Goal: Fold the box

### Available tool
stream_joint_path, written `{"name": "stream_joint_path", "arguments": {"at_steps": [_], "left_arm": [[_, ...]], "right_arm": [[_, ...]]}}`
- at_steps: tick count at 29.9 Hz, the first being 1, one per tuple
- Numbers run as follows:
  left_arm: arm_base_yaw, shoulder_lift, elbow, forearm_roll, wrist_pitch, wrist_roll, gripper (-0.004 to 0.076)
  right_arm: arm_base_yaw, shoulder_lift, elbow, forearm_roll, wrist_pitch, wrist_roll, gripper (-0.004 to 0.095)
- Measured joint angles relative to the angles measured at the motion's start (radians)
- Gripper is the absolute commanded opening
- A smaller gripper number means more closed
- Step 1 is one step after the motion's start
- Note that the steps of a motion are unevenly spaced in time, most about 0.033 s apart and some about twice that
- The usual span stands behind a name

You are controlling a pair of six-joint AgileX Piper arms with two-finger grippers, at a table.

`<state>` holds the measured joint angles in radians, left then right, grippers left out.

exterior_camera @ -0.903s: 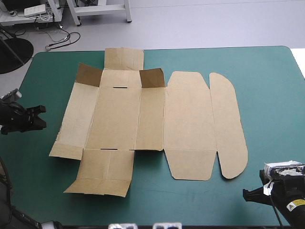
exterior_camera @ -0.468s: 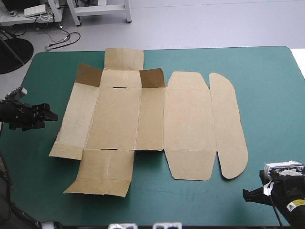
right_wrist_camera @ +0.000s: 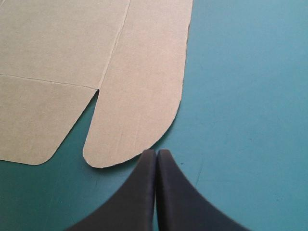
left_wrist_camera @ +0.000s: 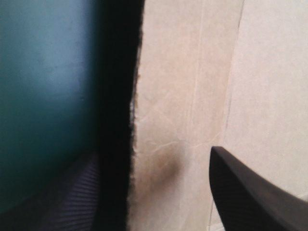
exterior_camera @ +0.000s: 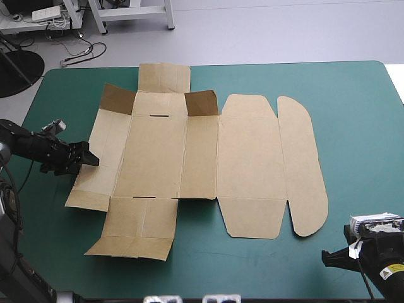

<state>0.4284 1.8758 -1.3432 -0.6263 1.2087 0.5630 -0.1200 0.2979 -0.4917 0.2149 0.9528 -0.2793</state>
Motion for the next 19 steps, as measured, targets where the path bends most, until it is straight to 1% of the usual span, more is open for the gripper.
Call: {"name": "stream_joint_path", "arguments": {"at_steps": [5,14,17,19], "left_arm": [[-0.011,0.009,0.000,0.002,-0.005,-0.002,0.0463],[-0.099,0.015,-0.002,0.003,-0.006,-0.011,0.0432],[-0.115,0.018,-0.003,0.002,-0.006,-0.024,0.0380],[-0.122,0.020,-0.003,0.002,-0.006,-0.028,0.0306]], "right_arm": [[0.000,0.000,0.000,0.000,0.000,0.000,-0.0020],[0.000,0.000,0.000,0.000,0.000,0.000,-0.0019],[0.000,0.000,0.000,0.000,0.000,0.000,-0.0020],[0.000,0.000,0.000,0.000,0.000,0.000,-0.0020]]}}
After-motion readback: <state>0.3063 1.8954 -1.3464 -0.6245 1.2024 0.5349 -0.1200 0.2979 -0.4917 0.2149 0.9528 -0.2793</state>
